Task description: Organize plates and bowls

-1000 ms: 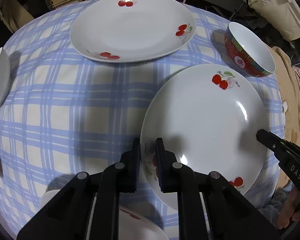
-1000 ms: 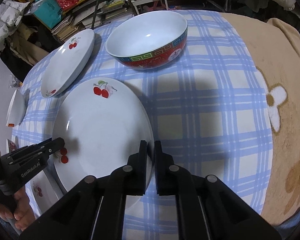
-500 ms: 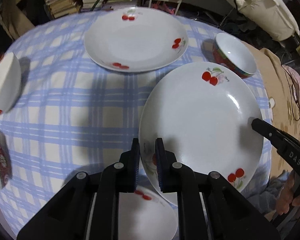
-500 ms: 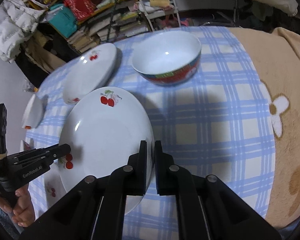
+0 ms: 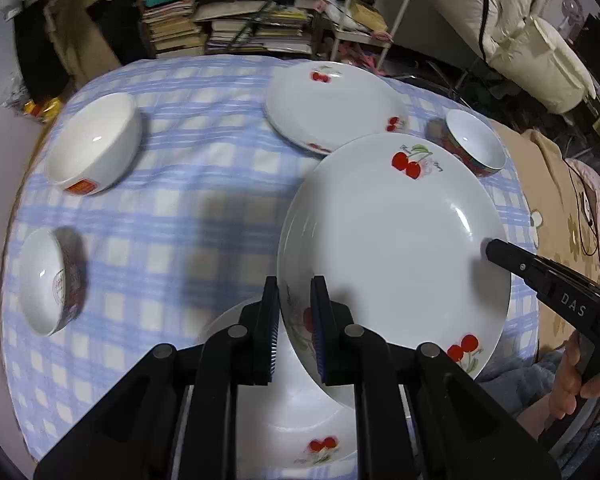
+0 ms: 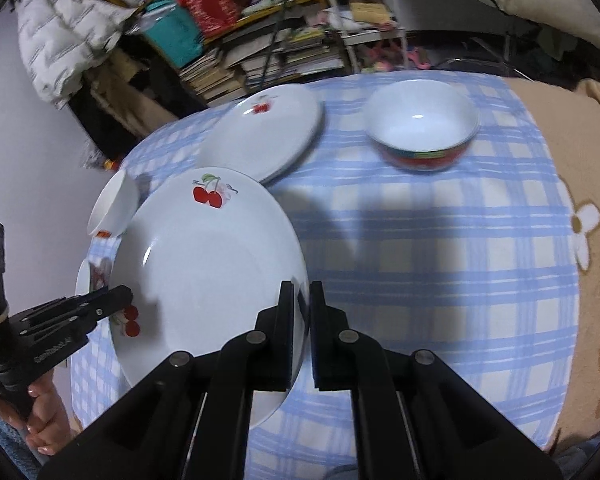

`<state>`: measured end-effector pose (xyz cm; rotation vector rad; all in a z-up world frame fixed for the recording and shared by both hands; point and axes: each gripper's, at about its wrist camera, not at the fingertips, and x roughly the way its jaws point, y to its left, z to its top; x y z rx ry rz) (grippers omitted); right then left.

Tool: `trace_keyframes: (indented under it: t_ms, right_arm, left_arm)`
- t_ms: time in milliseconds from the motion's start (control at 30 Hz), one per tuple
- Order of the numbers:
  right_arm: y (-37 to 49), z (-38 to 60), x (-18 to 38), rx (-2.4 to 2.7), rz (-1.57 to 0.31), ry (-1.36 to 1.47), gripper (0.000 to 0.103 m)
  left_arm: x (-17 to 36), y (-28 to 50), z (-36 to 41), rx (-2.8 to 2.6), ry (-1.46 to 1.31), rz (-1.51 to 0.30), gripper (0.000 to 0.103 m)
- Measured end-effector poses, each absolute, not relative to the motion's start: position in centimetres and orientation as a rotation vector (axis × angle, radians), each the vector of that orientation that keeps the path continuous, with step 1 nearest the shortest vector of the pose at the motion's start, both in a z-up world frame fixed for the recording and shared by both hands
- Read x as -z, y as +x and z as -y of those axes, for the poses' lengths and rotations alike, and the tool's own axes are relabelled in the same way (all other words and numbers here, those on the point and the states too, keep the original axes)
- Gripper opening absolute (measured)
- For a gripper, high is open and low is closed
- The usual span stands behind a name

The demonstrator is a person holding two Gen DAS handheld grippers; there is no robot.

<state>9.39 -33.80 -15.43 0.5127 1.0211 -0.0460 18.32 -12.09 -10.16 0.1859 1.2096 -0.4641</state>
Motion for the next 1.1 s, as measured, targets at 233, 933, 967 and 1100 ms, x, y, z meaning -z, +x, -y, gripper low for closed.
trace_keyframes:
  t_ms: [233,933,967,1100]
  right_arm:
    - [9.3,29.2,15.0,-0.055,-1.015,0.471,0.009]
    - [8.6,24.1,18.3,-0.14,-1.093,0.378,0.009]
    - [8.6,24.0,18.5,-0.14,-1.101,0.374,0.009]
    - [8.6,23.3,19.5,-0.133,-1.127,0.358,0.008]
  left_arm:
    - [10.4,17.3,7.0,0.363,0.138,-1.212,0.014]
    - [15.0,13.4,1.9,0.233,0.123,-1.275,0.014]
    - [15.5,13.3,1.8,0.231,0.116,-1.289,0.014]
    - [16.3,13.1,1.8,0.215,0.14,-1.297,0.014]
